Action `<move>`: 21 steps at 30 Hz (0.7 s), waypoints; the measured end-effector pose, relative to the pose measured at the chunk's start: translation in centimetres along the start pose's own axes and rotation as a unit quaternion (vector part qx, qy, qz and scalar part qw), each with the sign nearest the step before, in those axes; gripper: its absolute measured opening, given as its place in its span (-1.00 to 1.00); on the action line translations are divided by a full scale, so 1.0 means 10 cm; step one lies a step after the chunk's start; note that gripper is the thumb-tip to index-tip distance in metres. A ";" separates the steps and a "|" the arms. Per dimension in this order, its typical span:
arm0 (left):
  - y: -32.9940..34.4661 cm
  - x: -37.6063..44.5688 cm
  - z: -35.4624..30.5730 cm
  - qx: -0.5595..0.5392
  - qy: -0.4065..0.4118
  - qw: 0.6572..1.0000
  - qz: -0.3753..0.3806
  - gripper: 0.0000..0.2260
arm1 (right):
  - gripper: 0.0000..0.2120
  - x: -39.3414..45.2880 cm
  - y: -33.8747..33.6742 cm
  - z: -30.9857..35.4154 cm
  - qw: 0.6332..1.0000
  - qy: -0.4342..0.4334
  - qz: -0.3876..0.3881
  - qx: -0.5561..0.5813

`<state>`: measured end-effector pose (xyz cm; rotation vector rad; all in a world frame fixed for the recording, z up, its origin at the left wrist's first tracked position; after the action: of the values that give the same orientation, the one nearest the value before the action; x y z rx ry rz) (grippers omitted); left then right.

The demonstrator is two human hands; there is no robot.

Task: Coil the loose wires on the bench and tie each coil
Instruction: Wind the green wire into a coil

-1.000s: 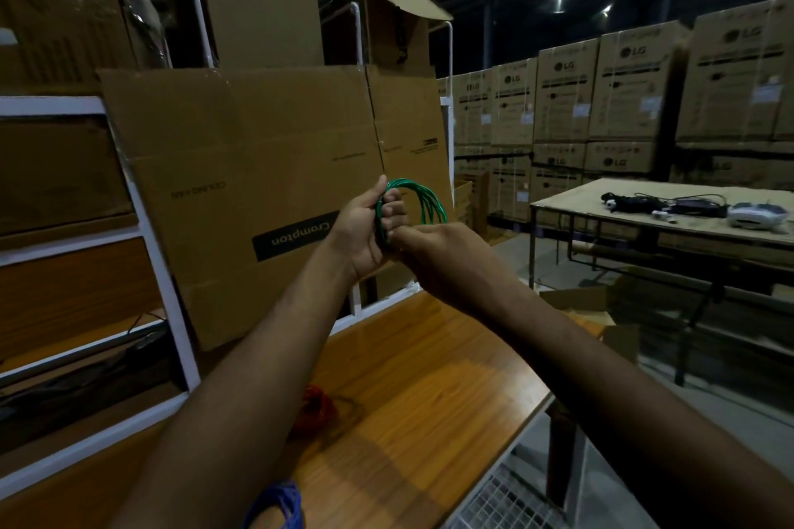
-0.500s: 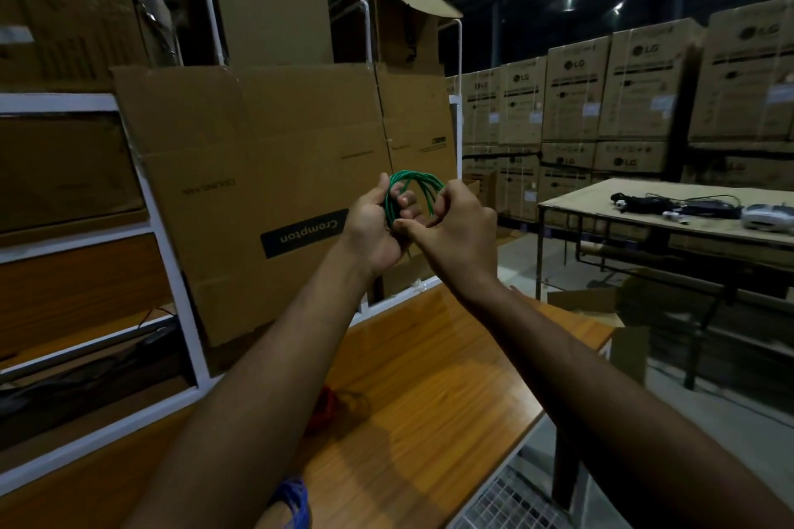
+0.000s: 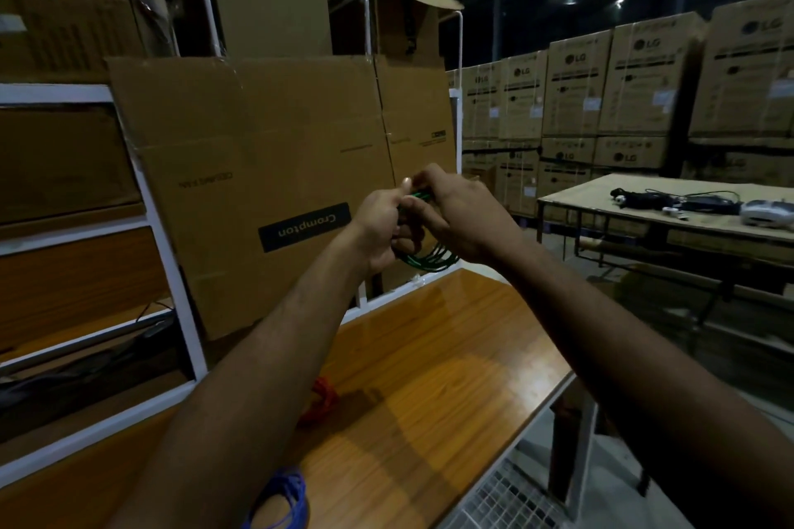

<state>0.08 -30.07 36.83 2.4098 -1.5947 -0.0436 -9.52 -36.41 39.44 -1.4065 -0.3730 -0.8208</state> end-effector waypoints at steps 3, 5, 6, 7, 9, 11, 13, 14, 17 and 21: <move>-0.01 0.02 0.02 0.008 -0.026 1.000 -0.001 -0.51 | -0.69 -0.04 0.04 -0.10 0.999 0.048 0.018 0.015; -0.04 0.04 0.05 0.043 -0.030 0.998 -0.016 -0.51 | -0.70 -0.10 0.05 -0.13 0.999 0.037 0.011 0.002; -0.05 0.05 0.06 0.077 -0.025 0.996 -0.029 -0.51 | -0.70 -0.13 0.05 -0.13 1.000 0.031 0.005 0.005; -0.05 0.05 0.07 0.110 -0.017 0.993 -0.046 -0.52 | -0.70 -0.17 0.06 -0.14 0.999 0.030 0.001 0.016; -0.06 0.05 0.10 0.151 -0.002 0.986 -0.069 -0.54 | -0.69 -0.25 0.10 -0.16 0.996 0.047 -0.003 0.074; -0.05 0.06 0.13 0.171 0.003 0.983 -0.074 -0.57 | -0.69 -0.33 0.15 -0.23 0.988 0.077 -0.006 0.131; -0.06 0.06 0.17 0.201 0.008 0.976 -0.083 -0.66 | -0.73 -0.38 0.20 -0.30 0.992 0.083 -0.005 0.099; -0.05 0.06 0.20 0.218 0.009 0.972 -0.090 -0.72 | -0.74 -0.40 0.21 -0.31 0.997 0.066 -0.003 0.046; -0.02 0.06 0.28 0.242 0.001 0.965 -0.106 -0.81 | -0.72 -0.45 0.25 -0.26 0.993 -0.041 -0.017 -0.110; 0.06 0.05 0.32 0.227 -0.002 0.970 -0.085 -0.82 | -0.83 -0.53 0.27 -0.29 0.973 -0.079 -0.016 -0.216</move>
<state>-0.82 -31.33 33.93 2.8835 -1.5267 0.3189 -11.90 -37.79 33.50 -1.8824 -0.3518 -0.8514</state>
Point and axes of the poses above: each hand's wrist, its own x-axis towards the middle knuckle, its own y-axis out of the palm, z = x × y, the point moved 5 cm from there along x, towards the middle knuckle, and after that the axes turned 3 degrees about -z, right-handed, at the moved point
